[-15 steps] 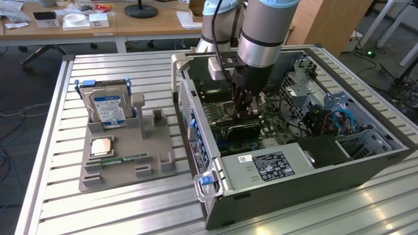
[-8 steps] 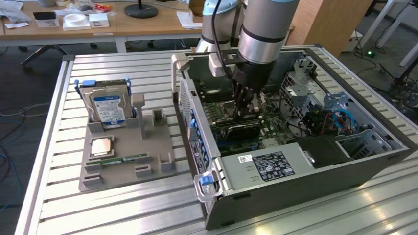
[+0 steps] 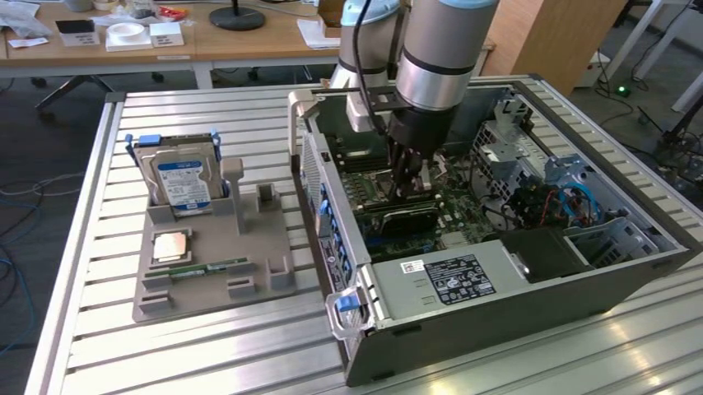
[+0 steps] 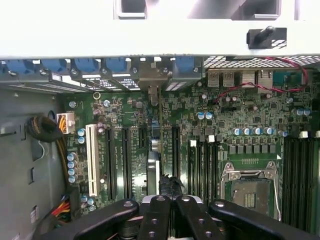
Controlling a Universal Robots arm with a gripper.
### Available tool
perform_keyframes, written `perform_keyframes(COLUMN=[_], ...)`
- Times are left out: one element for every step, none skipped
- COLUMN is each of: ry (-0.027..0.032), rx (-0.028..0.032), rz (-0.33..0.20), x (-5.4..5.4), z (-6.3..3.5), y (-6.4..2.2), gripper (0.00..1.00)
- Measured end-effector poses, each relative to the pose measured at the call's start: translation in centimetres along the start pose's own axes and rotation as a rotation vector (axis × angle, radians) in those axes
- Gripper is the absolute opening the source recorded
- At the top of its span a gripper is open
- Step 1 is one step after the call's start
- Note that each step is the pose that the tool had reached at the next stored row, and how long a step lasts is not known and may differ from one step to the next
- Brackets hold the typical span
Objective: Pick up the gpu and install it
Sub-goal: 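Press down on the gpu until it lock into place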
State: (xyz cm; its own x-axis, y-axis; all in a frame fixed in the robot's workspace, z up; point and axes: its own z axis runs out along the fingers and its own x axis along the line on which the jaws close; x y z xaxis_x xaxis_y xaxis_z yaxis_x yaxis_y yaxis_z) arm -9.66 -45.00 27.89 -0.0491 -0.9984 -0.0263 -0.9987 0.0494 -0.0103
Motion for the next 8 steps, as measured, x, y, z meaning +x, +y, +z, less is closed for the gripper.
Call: perform_keyframes(ry=[-0.0002,0.0,0.0001,0.0003,0.0001,0.0001,0.0,0.0], rx=[0.0,0.0,-0.0001,-0.0002,-0.0001,-0.0001,0.0,-0.0001], rz=[0.0,0.0,0.0,0.0,0.0,0.0,0.0,0.0], x=[0.0,-0.01,-0.02,-0.02,-0.03,-0.03,-0.04,-0.04], z=[0.12,0.14,0.13,0.1,0.0,-0.21,-0.42,-0.68], y=[0.0,0.0,0.01,0.0,-0.01,-0.01,-0.02,-0.03], gripper=[0.11,0.11,0.11,0.11,0.11,0.11,0.11,0.11])
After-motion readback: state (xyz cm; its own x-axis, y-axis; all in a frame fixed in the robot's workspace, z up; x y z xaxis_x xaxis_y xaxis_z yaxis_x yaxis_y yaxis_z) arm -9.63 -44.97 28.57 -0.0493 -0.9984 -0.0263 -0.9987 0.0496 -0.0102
